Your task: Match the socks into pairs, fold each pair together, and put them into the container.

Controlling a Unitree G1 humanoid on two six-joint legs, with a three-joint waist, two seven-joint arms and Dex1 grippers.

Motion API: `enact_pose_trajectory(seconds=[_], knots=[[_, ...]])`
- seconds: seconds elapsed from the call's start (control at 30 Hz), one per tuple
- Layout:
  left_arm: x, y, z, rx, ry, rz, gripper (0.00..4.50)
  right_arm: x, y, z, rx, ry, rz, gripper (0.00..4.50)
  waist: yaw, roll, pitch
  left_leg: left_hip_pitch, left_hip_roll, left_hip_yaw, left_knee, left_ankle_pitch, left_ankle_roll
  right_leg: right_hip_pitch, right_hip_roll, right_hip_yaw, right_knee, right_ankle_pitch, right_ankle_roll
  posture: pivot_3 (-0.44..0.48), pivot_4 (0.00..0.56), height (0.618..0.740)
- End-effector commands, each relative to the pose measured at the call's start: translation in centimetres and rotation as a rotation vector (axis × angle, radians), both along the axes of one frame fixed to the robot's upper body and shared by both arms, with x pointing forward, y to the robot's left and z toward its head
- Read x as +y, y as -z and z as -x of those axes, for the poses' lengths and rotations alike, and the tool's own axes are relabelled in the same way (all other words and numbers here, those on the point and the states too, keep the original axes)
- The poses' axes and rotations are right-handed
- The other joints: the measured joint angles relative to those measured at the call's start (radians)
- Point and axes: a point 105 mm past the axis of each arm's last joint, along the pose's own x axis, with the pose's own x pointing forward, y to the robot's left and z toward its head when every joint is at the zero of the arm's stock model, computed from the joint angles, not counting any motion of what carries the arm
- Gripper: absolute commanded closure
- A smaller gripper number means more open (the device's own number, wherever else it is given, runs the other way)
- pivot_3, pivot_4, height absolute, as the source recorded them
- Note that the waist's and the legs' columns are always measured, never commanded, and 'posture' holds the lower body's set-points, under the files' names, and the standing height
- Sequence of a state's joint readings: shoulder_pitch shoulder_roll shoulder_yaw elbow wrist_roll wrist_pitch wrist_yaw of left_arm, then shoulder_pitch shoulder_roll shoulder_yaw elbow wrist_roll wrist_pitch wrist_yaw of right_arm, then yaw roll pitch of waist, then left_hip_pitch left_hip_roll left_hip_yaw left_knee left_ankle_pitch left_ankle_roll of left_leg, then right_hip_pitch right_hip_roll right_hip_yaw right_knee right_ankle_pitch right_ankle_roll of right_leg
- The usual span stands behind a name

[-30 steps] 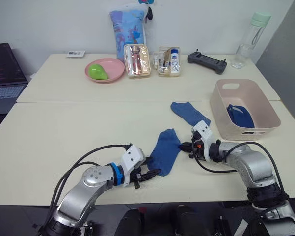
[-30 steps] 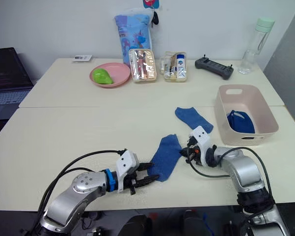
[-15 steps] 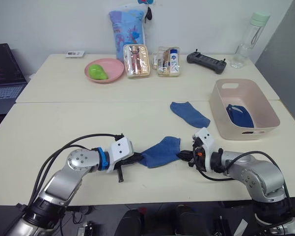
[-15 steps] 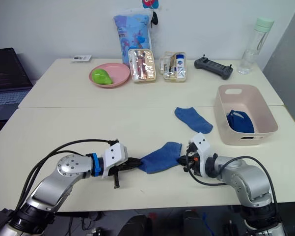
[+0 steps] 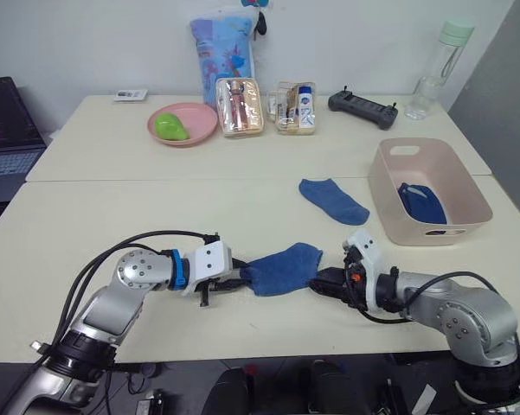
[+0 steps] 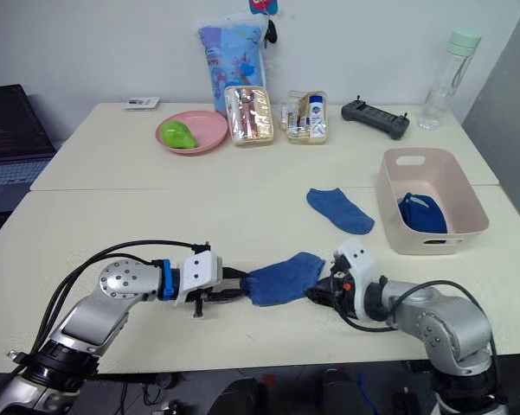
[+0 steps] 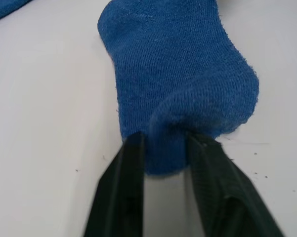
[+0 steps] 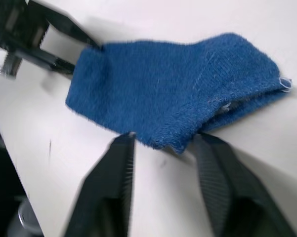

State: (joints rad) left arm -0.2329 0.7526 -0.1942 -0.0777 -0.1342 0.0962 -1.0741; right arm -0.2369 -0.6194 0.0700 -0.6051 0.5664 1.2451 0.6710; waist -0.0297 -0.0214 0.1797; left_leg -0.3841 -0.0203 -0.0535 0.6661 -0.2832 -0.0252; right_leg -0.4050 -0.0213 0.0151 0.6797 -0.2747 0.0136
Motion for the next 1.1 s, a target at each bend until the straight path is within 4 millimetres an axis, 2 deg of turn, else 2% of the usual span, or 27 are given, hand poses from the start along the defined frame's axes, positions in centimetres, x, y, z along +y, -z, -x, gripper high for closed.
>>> enact_pose_trajectory(seconds=[0.03,0.13,0.2,0.3,0.4,0.53,0.63,0.67,0.73,0.87,1.07,1.1], knots=[[2.1,-2.2,0.3,-0.055,-0.076,0.030,1.62,0.2,-2.4,2.0,-0.152,-0.351,0.069,0.99,-0.003,0.000,0.001,0.000,0.000,0.000,0.000,0.000,0.000,0.000,0.000,0.000,-0.001,0.000,0.000,0.000,0.150,0.740],[2.6,-2.6,1.5,-0.038,-0.080,0.042,0.70,0.5,-3.7,0.2,-0.340,-0.406,0.075,0.00,-0.006,-0.003,0.000,0.002,0.004,0.000,-0.001,0.000,0.000,0.000,0.003,-0.001,0.000,-0.001,0.001,0.000,0.150,0.740],[2.5,-2.8,2.4,-0.032,-0.056,0.048,0.10,1.1,-4.0,-0.7,-0.480,-0.488,0.096,0.00,-0.003,-0.003,0.000,0.002,0.006,0.000,-0.001,0.000,0.000,0.001,0.004,-0.002,0.001,-0.001,0.001,0.000,0.150,0.740],[1.0,-3.4,3.8,-0.024,0.007,0.109,0.04,2.4,-3.8,-1.2,-0.590,-0.635,0.085,0.00,-0.001,-0.003,0.001,0.002,0.006,0.002,-0.001,0.000,0.000,0.001,0.004,-0.001,0.000,0.000,0.001,0.000,0.150,0.740],[-0.8,-2.5,4.7,0.004,0.063,0.114,0.04,2.4,-2.3,-1.8,-0.587,-0.735,0.139,0.00,0.004,-0.003,0.000,0.002,0.005,0.002,0.000,0.000,0.000,0.001,0.003,0.000,0.000,0.000,0.000,0.000,0.150,0.740],[-3.0,-0.2,4.0,-0.002,0.067,0.106,0.04,1.8,-0.8,-3.0,-0.599,-0.816,0.204,0.00,0.008,-0.003,0.001,0.001,0.003,0.002,0.001,0.000,0.000,0.001,0.002,0.000,0.000,0.000,0.000,0.000,0.150,0.740],[-3.5,1.9,3.0,-0.039,0.063,0.028,0.04,1.8,-0.2,-3.7,-0.622,-0.840,0.238,0.00,0.007,-0.003,0.000,0.002,0.003,0.002,0.001,0.000,0.000,0.001,0.002,0.001,0.001,0.000,0.000,0.000,0.150,0.740],[-3.5,2.5,2.6,-0.044,0.054,0.009,0.44,1.8,0.1,-4.0,-0.629,-0.845,0.243,0.18,0.006,-0.004,0.000,0.002,0.003,0.002,0.001,0.000,0.000,0.001,0.002,0.000,0.001,0.000,0.000,0.000,0.150,0.740],[-3.5,2.9,2.1,-0.039,0.028,0.006,0.93,1.8,0.5,-4.2,-0.635,-0.858,0.246,0.58,0.006,-0.002,0.000,0.002,0.003,0.002,0.000,0.000,0.000,0.001,0.002,0.000,0.001,0.000,0.000,0.000,0.150,0.740],[-3.6,2.9,2.2,-0.019,0.038,0.002,2.22,1.6,0.9,-4.6,-0.650,-0.848,0.247,2.02,0.005,-0.002,0.000,0.002,0.003,0.002,0.001,0.000,0.000,0.002,0.002,0.001,0.001,0.000,0.000,0.000,0.150,0.740],[-2.2,2.3,1.5,-0.033,-0.008,-0.001,4.14,1.1,0.4,-4.9,-0.690,-0.831,0.241,4.30,0.005,-0.002,-0.001,0.003,0.003,0.002,0.001,0.000,0.000,0.002,0.002,0.000,0.002,0.000,-0.001,0.000,0.150,0.740],[-2.0,2.1,1.4,-0.035,-0.011,0.003,4.41,1.1,0.4,-4.9,-0.691,-0.828,0.240,4.50,0.004,-0.002,-0.001,0.003,0.003,0.002,0.001,0.000,0.000,0.002,0.002,0.000,0.002,0.000,-0.001,0.000,0.150,0.740]])
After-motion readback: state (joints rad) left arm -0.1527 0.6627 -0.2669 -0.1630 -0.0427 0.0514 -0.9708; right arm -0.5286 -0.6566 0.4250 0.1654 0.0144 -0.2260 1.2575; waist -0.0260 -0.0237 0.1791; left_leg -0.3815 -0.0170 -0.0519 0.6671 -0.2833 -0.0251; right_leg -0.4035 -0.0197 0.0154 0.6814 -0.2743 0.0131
